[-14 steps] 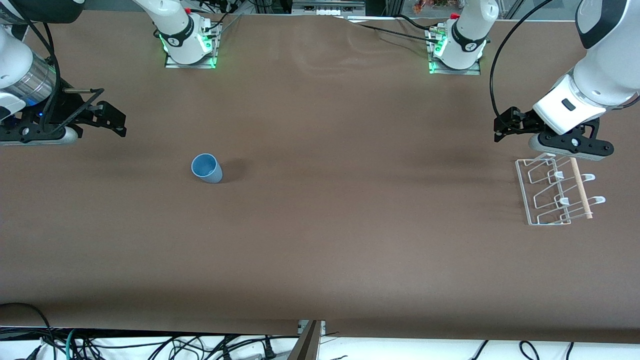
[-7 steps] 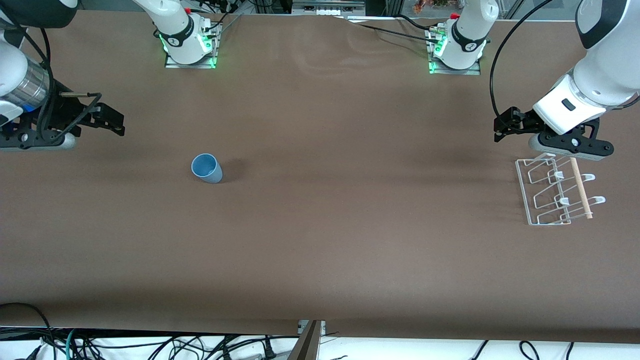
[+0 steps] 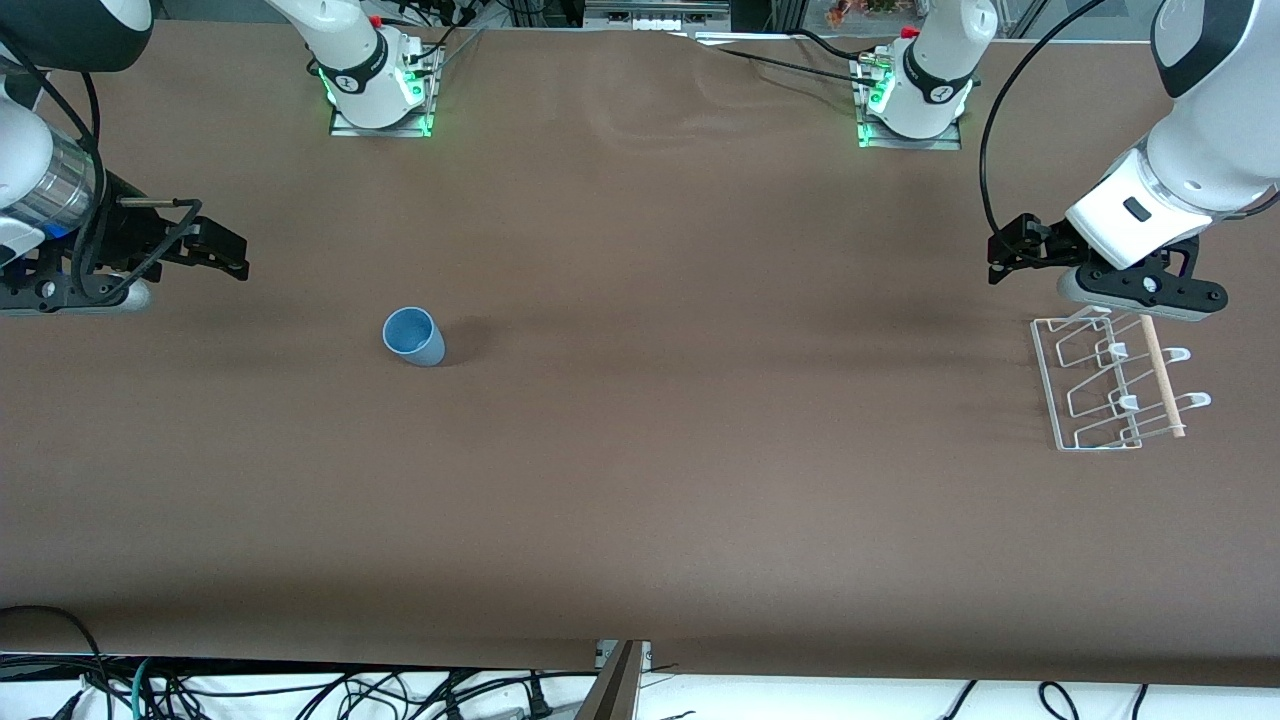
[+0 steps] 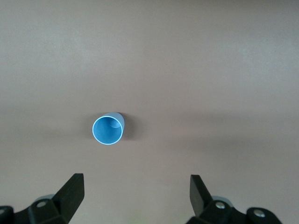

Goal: Transfer cup to left arm and place on rack

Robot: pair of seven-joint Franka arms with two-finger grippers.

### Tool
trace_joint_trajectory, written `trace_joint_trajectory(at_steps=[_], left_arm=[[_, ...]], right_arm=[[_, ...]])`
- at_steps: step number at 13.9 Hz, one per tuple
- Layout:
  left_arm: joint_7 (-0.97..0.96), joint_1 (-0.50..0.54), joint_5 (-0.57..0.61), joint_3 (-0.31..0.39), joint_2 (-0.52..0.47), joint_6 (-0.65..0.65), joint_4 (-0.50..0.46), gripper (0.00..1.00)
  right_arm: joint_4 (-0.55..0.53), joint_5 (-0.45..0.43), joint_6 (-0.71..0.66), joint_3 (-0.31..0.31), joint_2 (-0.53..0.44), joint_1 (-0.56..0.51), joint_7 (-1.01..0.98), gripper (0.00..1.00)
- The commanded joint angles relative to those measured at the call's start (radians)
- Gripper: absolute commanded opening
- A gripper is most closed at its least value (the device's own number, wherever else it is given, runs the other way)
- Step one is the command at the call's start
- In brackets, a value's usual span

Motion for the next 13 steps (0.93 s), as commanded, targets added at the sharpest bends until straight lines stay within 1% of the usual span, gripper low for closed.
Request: trace_joint_trajectory(at_steps=[1, 13], left_arm=[[-0.013, -0.005, -0.001, 0.002, -0.003, -0.021, 0.016, 1.0], [-0.011, -0.003, -0.001, 0.002, -0.003, -0.024, 0.015, 1.0]], right_arm=[[0.03, -0.009, -0.029, 0.002, 0.007, 0.0, 0.001, 1.0], [0.03, -0.006, -0.027, 0.002, 0.007, 0.0, 0.012, 1.0]])
